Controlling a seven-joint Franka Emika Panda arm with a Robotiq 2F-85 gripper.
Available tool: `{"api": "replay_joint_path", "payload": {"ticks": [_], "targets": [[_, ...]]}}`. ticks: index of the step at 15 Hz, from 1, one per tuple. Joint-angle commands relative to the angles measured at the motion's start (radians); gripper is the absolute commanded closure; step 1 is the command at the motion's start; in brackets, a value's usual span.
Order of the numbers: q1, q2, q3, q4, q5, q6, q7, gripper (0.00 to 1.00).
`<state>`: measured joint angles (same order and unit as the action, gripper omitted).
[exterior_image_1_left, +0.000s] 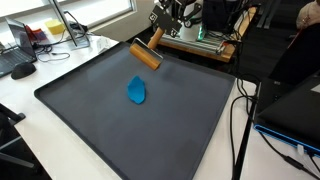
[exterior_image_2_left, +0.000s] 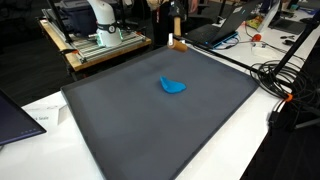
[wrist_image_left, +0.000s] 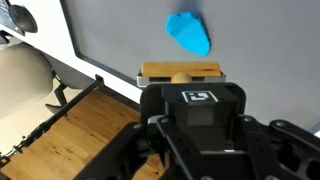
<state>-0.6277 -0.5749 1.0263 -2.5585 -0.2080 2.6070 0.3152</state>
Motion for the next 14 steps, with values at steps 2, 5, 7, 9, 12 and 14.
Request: {"api": "replay_joint_path", "payload": {"ticks": [2, 5, 7, 9, 12, 14], "targets": [[0.009, 0.142, -0.012, 0.127, -0.112, -0.149, 0.049, 0.78], [0.02, 0.244, -0.011, 0.193, -0.165, -0.232, 0.087, 0.78], [0.031, 0.31, -0.015, 0.231, -0.214, -0.277, 0.132, 0.78], [0.06, 0.373, -0.038, 0.262, -0.268, -0.283, 0.193, 0.78], [0.148, 0.477, -0.114, 0.312, -0.347, -0.309, 0.248, 0.78], [0.249, 0.549, -0.21, 0.355, -0.379, -0.339, 0.248, 0.78]]}}
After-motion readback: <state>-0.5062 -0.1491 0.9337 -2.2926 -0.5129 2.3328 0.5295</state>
